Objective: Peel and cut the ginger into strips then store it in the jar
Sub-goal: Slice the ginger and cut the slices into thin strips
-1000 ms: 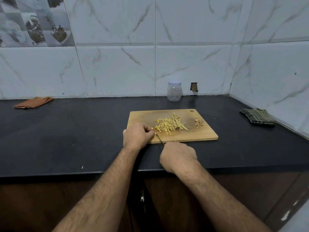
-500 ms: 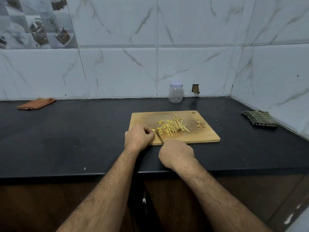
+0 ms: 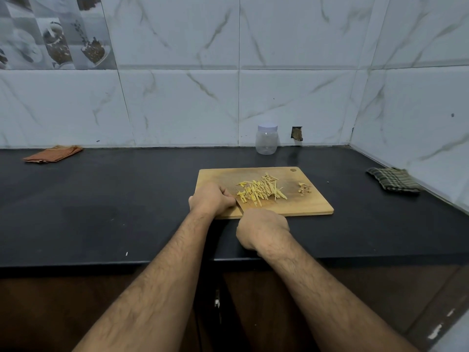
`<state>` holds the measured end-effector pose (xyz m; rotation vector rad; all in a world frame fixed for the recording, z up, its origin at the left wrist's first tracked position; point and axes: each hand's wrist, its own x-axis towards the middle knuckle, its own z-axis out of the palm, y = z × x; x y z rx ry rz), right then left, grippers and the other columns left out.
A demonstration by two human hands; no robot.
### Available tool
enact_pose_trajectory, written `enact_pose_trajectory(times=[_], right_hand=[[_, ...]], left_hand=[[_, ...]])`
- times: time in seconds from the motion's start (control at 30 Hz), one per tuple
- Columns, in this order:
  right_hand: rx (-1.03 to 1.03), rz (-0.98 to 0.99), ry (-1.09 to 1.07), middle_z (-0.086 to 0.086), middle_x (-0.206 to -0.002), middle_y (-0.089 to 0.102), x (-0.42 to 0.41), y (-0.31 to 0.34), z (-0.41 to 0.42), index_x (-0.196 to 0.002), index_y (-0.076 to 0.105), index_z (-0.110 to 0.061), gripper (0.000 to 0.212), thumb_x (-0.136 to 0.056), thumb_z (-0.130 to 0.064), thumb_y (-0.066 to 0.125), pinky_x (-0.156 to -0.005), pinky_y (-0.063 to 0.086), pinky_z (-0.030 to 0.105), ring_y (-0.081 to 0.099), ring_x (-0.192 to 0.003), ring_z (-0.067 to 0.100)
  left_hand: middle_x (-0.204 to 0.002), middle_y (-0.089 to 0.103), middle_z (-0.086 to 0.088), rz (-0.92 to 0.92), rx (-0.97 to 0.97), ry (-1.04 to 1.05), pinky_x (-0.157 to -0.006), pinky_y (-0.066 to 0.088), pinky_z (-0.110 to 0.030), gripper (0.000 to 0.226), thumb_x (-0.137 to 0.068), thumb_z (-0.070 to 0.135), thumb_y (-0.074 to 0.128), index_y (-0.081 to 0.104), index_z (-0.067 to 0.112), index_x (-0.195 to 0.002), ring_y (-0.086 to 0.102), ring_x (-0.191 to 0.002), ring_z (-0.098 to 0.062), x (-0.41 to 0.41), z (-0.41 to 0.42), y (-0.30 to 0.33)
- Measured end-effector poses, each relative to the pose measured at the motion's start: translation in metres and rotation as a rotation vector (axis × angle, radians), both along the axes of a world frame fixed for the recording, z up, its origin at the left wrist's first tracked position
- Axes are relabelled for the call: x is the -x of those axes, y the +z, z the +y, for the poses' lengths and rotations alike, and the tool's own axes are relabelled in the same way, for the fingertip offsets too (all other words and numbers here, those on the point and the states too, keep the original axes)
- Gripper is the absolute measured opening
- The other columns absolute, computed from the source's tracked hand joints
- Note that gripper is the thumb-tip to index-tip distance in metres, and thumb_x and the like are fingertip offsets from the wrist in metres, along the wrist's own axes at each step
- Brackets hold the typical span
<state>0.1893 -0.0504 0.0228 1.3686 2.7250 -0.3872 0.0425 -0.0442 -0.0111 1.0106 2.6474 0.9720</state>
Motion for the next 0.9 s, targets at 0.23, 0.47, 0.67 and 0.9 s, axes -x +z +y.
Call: enact_pose_trajectory(times=[0.23,0.47,0.67,0.9], right_hand=[[0.004,-0.04,-0.026,0.005,-0.117,0.063,-0.018,-0.004,-0.002,-0.12,0.062,-0.014,0.028,-0.095,-0.018,0.05,-0.072,0.043,0.034,0.051,-0.085,0.021],[-0.025,-0.008,-0.052,0.005,-0.117,0.064,-0.015,-0.002,0.005,-0.12,0.063,-0.015,0.027,-0.097,-0.019,0.049,-0.073,0.044,0.034,0.051,-0.085,0.022],[-0.098,0.07,-0.031,0.005,-0.115,0.066,-0.009,-0.001,0.006,-0.117,0.064,-0.015,0.026,-0.099,-0.021,0.047,-0.074,0.045,0.033,0.056,-0.09,0.023],[-0.073,0.047,-0.003,0.004,-0.116,0.065,-0.008,-0.008,0.003,-0.118,0.064,-0.016,0.029,-0.1,-0.025,0.045,-0.073,0.043,0.032,0.056,-0.091,0.023]], left_hand=[[-0.062,0.056,0.013,-0.01,0.005,-0.013,-0.104,0.042,-0.042,0.019,-0.081,0.025,0.062,0.058,0.022,-0.062,0.048,-0.065,-0.004,-0.002,-0.002,0.002],[-0.075,0.062,0.021,0.034,-0.073,-0.095,-0.102,0.041,-0.038,0.016,-0.086,0.032,0.069,0.066,0.03,-0.07,0.059,-0.088,-0.007,-0.001,-0.011,-0.012],[-0.093,0.066,0.012,0.017,-0.158,-0.144,-0.085,0.046,-0.026,0.008,-0.094,0.029,0.065,0.074,0.029,-0.092,0.057,-0.094,-0.01,0.005,-0.02,-0.015],[-0.096,0.066,0.006,0.068,-0.169,-0.089,-0.09,0.046,-0.027,0.017,-0.096,0.024,0.063,0.074,0.022,-0.109,0.058,-0.097,-0.014,0.004,-0.017,-0.017]])
